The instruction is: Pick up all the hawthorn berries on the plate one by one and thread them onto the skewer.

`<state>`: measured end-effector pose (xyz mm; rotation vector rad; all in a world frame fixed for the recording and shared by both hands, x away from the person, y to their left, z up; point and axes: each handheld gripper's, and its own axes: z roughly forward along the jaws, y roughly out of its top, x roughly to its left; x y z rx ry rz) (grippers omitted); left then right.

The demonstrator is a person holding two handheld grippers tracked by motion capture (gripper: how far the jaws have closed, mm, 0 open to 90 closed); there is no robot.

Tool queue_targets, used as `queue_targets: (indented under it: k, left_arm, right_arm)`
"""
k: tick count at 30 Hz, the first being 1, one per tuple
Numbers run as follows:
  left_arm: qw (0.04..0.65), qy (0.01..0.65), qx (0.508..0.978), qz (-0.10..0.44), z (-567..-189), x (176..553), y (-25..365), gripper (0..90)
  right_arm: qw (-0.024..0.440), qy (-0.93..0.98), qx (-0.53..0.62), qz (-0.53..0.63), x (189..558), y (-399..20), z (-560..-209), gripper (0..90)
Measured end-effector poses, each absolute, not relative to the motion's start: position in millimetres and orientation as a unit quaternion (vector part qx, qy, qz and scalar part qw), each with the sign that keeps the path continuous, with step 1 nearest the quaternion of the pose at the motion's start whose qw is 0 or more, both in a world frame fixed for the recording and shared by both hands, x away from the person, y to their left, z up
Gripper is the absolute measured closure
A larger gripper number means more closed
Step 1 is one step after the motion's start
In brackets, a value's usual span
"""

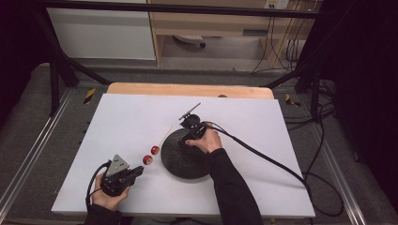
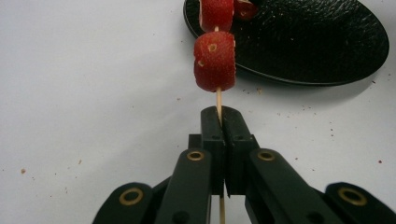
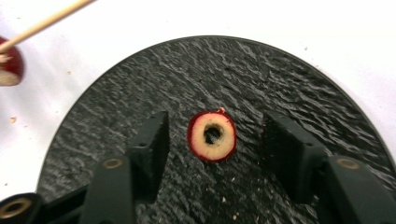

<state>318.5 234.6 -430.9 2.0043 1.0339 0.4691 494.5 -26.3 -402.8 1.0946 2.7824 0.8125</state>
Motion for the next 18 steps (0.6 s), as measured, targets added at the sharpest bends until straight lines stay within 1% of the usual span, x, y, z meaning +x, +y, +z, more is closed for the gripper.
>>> queue_targets:
  k: [10,15,18]
  left_arm:
    - [0.404,0.407,0.798,0.188,-431,319,234,88.6]
    - [0.404,0.407,0.798,0.188,-432,318,233,88.7]
    - [0.404,0.405,0.798,0.190,-431,318,232,88.7]
  right_arm:
    - [-0.014,0.895,0.369,0.251,504,-24,-416,60.4]
    - [-0.023,0.894,0.374,0.246,505,-25,-415,61.1]
    - [-0.030,0.883,0.387,0.264,502,-26,-408,61.3]
